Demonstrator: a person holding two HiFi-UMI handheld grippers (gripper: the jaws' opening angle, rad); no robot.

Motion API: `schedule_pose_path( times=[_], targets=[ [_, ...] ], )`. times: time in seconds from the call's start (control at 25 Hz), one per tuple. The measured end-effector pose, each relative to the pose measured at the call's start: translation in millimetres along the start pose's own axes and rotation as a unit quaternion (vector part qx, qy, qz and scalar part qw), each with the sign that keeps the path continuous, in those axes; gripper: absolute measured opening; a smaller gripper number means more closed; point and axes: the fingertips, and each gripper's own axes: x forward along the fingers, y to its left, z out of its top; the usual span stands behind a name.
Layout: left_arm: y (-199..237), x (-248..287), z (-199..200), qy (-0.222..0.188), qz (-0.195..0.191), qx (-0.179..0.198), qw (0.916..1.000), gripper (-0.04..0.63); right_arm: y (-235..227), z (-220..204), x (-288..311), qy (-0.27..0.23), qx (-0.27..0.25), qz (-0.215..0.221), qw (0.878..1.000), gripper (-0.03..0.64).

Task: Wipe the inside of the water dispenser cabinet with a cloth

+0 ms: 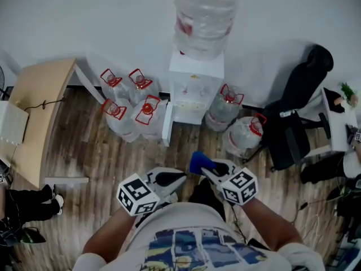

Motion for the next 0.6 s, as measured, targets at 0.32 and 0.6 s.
schedule_pose_path(
  times=[0.32,0.6],
  targets=[
    [-18.3,-32.9,-17.9,0.000,0.001,-0.005,1.0000,0.003,40.3,-4.6,-15.3,-0.016,0.010,-0.017,1.000,0.084],
    [-21.5,-42.8,-17.5,-0.011,0.001,-0.003,0.9999,0.003,55.3,-1.0,-13.3,-0.019,0.011,-0.013,1.000,0.084]
  ],
)
